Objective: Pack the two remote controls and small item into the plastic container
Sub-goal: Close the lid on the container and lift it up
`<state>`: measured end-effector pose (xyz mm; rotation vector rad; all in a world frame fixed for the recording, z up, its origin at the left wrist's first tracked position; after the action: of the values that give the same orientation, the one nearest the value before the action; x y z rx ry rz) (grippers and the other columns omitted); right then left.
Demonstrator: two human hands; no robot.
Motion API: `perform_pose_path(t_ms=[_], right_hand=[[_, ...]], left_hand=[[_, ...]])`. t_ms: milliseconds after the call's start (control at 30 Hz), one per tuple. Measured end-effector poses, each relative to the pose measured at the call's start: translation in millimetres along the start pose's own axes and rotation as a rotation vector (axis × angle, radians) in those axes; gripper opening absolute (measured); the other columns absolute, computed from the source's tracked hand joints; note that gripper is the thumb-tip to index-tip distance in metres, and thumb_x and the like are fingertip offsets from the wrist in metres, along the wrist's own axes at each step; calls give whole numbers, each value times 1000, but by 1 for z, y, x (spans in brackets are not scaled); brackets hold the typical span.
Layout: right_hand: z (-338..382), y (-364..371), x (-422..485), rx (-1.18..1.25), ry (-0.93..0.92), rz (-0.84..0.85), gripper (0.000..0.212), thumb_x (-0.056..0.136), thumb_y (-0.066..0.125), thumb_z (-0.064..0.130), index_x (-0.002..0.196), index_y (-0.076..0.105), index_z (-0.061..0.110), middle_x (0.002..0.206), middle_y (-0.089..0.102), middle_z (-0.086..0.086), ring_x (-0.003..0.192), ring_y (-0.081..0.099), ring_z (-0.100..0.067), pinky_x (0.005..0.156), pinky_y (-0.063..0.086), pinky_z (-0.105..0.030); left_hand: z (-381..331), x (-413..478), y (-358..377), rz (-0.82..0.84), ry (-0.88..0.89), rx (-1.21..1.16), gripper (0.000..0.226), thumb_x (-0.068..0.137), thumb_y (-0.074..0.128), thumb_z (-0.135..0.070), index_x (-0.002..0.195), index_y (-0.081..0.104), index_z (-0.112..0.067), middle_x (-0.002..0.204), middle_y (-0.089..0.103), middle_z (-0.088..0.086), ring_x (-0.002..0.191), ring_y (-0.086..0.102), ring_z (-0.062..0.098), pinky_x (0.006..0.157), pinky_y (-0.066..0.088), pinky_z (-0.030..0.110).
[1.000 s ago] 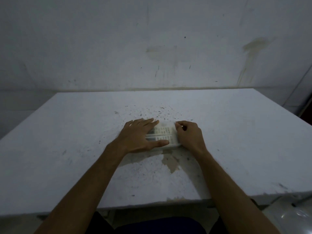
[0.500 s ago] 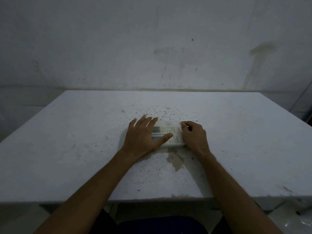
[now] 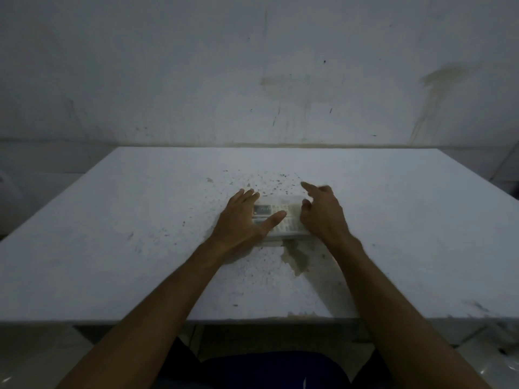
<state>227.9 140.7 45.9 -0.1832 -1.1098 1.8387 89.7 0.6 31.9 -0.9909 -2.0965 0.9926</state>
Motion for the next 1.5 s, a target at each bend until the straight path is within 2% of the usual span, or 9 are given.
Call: perform_pose_path(t_ms=[167,333,700,933,1067,1133,1267,1367,1500], right_hand=[[34,36,5,-144,-279,381,45,108,39,33,151,46,23,152,50,-6,137,47,-25,114,34,-42],[32,42,11,-194,-255,459,50,108,28,42,151,45,24,154,49,-7,137,47,-27,115,34,-45],[3,23,-3,362,-25,212,48,110,33,40,154,40,24,166,30,6,149,31,-14,115,19,-26],[1,28,-1,234,48,325,59,106,31,51,154,38,17,161,38,-4,143,41,-24,120,30,-44],[-1,39,13,62,27,418,67,96,26,60,128,56,9,141,55,-18,110,52,-20,105,43,-46],[4,32,10,68,22,422,58,101,26,58,131,53,16,151,49,-12,119,49,-17,110,38,-46],[-6,4,-10,437,185,212,55,107,40,44,157,33,22,163,34,1,146,38,-22,116,31,-39],[-23,-11,-18,603,345,116,51,104,51,41,148,46,17,149,54,-7,124,59,-24,104,50,-41],[-13,-10,-32,713,334,295,49,101,56,43,145,50,23,127,70,-6,98,75,-20,90,61,-40]], left_hand=[[5,-3,-1,-50,-23,-164,70,95,59,-57,152,42,-20,158,41,2,144,39,21,113,33,33],[3,0,-5,-107,-5,-136,59,96,64,-42,146,49,-16,149,50,6,136,46,24,110,38,35],[17,4,2,224,39,-95,116,71,66,-81,161,21,-24,170,19,-2,155,18,19,124,23,46],[6,7,-5,205,113,74,118,66,68,-84,157,31,-19,162,35,3,145,35,22,117,32,41],[1,7,-6,251,143,166,120,67,63,-88,158,27,-19,161,34,3,143,35,23,117,34,43],[3,7,-4,275,146,192,129,62,61,-92,160,20,-19,166,26,3,147,30,25,120,31,46],[11,7,-5,308,108,47,138,50,70,-91,160,21,-24,164,26,-1,147,30,23,118,34,47],[18,12,-15,235,77,-84,137,47,74,-89,159,26,-26,161,33,-2,144,36,21,116,39,48],[14,18,-31,85,109,-175,135,48,78,-86,158,26,-27,158,33,-6,141,35,17,114,41,45]])
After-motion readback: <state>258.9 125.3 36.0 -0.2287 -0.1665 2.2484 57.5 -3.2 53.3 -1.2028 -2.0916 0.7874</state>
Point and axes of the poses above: each hand's wrist, its own x-axis towards the middle knuckle, its own y-axis out of the palm, z = x × y, the point moved 7 cm from there along x, towards the middle knuckle
